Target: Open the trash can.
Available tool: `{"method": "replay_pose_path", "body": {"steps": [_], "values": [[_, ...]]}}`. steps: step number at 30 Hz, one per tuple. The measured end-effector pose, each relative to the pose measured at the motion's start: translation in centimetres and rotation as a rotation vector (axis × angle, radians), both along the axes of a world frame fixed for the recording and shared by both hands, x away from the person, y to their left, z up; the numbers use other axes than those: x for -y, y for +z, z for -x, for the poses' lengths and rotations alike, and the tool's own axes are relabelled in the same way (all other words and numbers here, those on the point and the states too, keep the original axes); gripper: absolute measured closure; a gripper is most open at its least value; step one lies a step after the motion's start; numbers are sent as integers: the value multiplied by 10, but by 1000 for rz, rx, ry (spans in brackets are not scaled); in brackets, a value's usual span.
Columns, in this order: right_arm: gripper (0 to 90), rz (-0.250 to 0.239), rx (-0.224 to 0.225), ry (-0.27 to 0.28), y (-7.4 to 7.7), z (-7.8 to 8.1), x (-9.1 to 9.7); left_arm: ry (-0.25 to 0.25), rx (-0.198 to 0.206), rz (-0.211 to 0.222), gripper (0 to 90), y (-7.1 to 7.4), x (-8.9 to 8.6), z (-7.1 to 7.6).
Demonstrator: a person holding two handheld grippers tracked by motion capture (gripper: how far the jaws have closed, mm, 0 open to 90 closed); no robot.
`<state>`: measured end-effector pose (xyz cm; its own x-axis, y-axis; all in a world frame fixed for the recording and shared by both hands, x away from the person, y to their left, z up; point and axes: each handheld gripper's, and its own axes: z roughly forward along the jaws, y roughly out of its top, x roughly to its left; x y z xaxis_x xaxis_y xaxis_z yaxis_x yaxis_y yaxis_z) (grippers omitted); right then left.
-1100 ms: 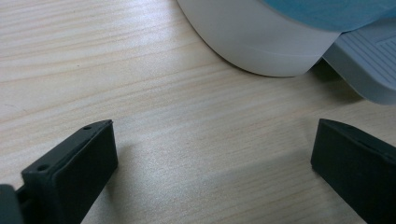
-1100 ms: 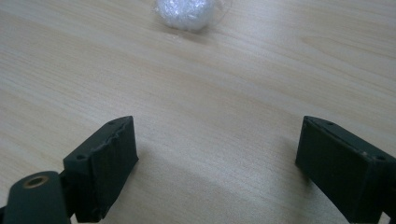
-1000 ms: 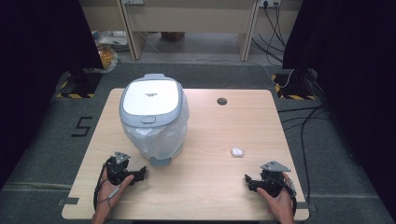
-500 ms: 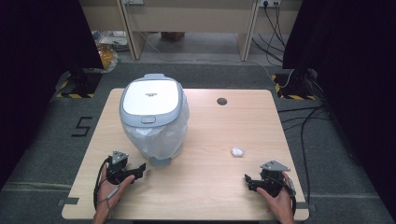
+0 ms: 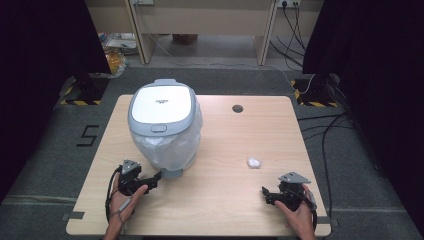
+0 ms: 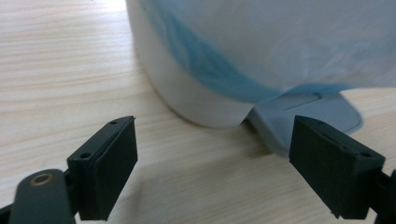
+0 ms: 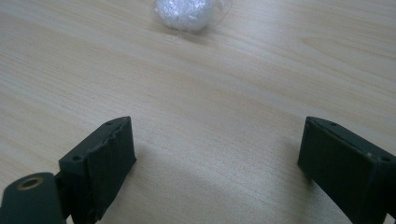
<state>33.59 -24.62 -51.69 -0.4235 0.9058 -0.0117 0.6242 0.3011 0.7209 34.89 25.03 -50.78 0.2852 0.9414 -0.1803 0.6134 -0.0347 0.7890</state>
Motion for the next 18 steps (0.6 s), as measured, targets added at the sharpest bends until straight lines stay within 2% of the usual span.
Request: {"method": "replay_pose_path", "body": {"steps": [8,12,15,18], "values": [[108,1,0,0,0,0,0,1,8,-21,148,-1,13,-8],[108,0,0,1,0,0,0,5,11,-9,142,-2,15,-10],[108,0,0,1,0,0,0,12,41,-66,113,-2,19,-9],[107,1,-1,1,0,0,0,11,37,-64,107,-4,18,-10]]}}
